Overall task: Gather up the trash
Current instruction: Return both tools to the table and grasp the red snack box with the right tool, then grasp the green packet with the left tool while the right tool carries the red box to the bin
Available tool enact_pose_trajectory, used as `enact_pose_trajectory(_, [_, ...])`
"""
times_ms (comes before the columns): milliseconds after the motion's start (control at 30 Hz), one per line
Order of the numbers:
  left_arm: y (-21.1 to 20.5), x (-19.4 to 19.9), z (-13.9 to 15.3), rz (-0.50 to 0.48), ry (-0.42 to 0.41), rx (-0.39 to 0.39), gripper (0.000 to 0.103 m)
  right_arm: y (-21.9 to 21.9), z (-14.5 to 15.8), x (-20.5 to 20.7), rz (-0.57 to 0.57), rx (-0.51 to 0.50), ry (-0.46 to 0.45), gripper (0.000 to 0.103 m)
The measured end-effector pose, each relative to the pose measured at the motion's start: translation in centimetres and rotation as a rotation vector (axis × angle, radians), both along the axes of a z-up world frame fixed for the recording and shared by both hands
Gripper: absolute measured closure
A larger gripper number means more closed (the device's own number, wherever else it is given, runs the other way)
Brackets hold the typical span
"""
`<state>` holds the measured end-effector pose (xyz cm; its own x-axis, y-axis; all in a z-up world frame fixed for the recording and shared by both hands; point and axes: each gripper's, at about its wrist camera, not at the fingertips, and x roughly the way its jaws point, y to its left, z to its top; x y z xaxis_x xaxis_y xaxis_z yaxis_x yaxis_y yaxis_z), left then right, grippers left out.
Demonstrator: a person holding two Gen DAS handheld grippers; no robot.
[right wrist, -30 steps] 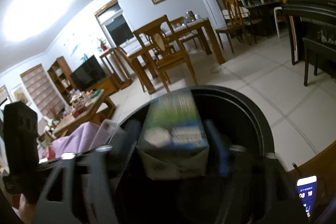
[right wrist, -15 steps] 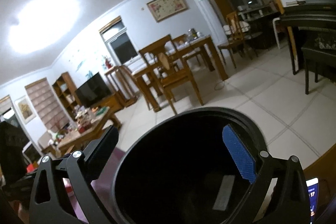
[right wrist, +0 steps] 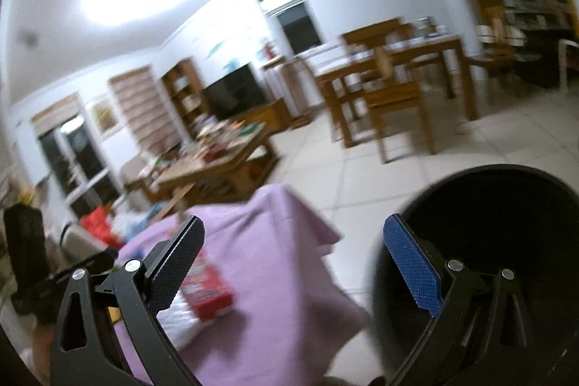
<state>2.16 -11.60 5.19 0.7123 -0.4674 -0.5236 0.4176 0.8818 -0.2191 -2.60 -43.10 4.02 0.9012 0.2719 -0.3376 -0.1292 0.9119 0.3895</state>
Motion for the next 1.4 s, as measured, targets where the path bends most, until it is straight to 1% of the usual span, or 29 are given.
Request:
enact_pose_trajectory(67, [2.8, 0.3, -0.6, 0.041, 0.03, 0.012, 0.005, 2.9, -0.1, 1.3, 0.061, -0.031, 0.028, 0.005])
enact_pose_trajectory(133, [5.3, 0.6, -1.4, 0.06, 0.051, 0.027, 0.005, 5.9, -0.3, 3.3, 0.122, -0.065, 0.073, 0.005])
enact_pose_trajectory(167, [5.8, 0.7, -1.7, 0.063, 0.053, 0.043, 0.005, 7.1, -0.4, 4.1, 0.147, -0.08, 0.095, 0.005])
enact_pose_trajectory(233, [6.6, 0.8, -2.0, 0.052, 0.037, 0.123, 0.005, 9.6, -1.1, 5.9, 0.203, -0.108, 0.154, 0.005])
enact_pose_trajectory(300, [7.5, 0.6, -2.2, 0.01, 0.011, 0.2, 0.005, 10.9, -2.1, 7.4, 0.249, -0.111, 0.216, 0.005])
enact_pose_trajectory(333, [7.6, 0.9, -2.3, -0.03, -0.001, 0.258, 0.005, 11.3, -2.5, 8.0, 0.272, -0.101, 0.246, 0.005])
enact_pose_trajectory(400, [8.7, 1.6, -2.9, -0.071, -0.018, 0.351, 0.005, 11.1, -3.5, 9.3, 0.302, -0.073, 0.294, 0.005])
enact_pose_trajectory(467, [8.9, 2.2, -3.3, -0.141, -0.05, 0.446, 0.005, 10.5, -4.0, 10.4, 0.318, -0.059, 0.327, 0.005])
enact_pose_trajectory(533, [9.1, 2.9, -3.9, -0.206, -0.077, 0.514, 0.005, 10.8, -4.6, 11.0, 0.331, -0.06, 0.362, 0.007])
enact_pose_trajectory(600, [8.7, 3.2, -4.6, -0.267, -0.082, 0.576, 0.005, 11.3, -5.1, 11.3, 0.352, -0.07, 0.384, 0.01])
enact_pose_trajectory(667, [8.9, 3.6, -5.2, -0.323, -0.084, 0.596, 0.005, 12.0, -5.4, 11.5, 0.363, -0.1, 0.397, 0.013])
enact_pose_trajectory(700, [9.0, 3.9, -5.4, -0.346, -0.085, 0.594, 0.005, 12.4, -5.5, 11.6, 0.363, -0.109, 0.398, 0.015])
enact_pose_trajectory(733, [9.3, 4.2, -5.5, -0.367, -0.075, 0.582, 0.005, 12.2, -5.7, 11.6, 0.36, -0.124, 0.394, 0.019])
enact_pose_trajectory(767, [9.7, 4.7, -5.7, -0.387, -0.045, 0.553, 0.005, 12.5, -5.7, 11.4, 0.35, -0.148, 0.387, 0.026])
enact_pose_trajectory(800, [10.1, 5.1, -5.9, -0.397, -0.015, 0.524, 0.006, 12.6, -5.7, 11.4, 0.341, -0.158, 0.385, 0.03])
enact_pose_trajectory(833, [10.3, 5.3, -6.1, -0.399, -0.002, 0.512, 0.007, 12.7, -5.7, 11.4, 0.332, -0.165, 0.383, 0.039])
enact_pose_trajectory(867, [10.4, 5.4, -6.3, -0.403, 0.013, 0.503, 0.01, 12.6, -5.7, 11.4, 0.331, -0.158, 0.386, 0.047])
enact_pose_trajectory(933, [10.6, 5.2, -6.6, -0.412, 0.024, 0.501, 0.012, 12.0, -6.0, 11.5, 0.338, -0.124, 0.392, 0.049])
enact_pose_trajectory(1000, [10.6, 4.5, -6.8, -0.429, 0.035, 0.5, 0.015, 11.9, -6.0, 11.3, 0.335, -0.129, 0.383, 0.049])
enact_pose_trajectory(1133, [11.0, 3.3, -7.0, -0.413, 0.041, 0.512, 0.016, 11.8, -5.9, 10.8, 0.345, -0.109, 0.372, 0.05])
enact_pose_trajectory(1267, [11.5, 2.3, -6.1, -0.419, -0.023, 0.563, 0.016, 11.9, -6.0, 10.6, 0.35, -0.095, 0.366, 0.05])
enact_pose_trajectory(1300, [11.7, 2.2, -6.0, -0.425, -0.027, 0.576, 0.016, 11.8, -6.0, 10.6, 0.351, -0.089, 0.365, 0.05])
enact_pose_trajectory(1400, [12.1, 3.1, -6.1, -0.444, 0.01, 0.596, 0.016, 11.6, -6.2, 10.6, 0.356, -0.065, 0.364, 0.05])
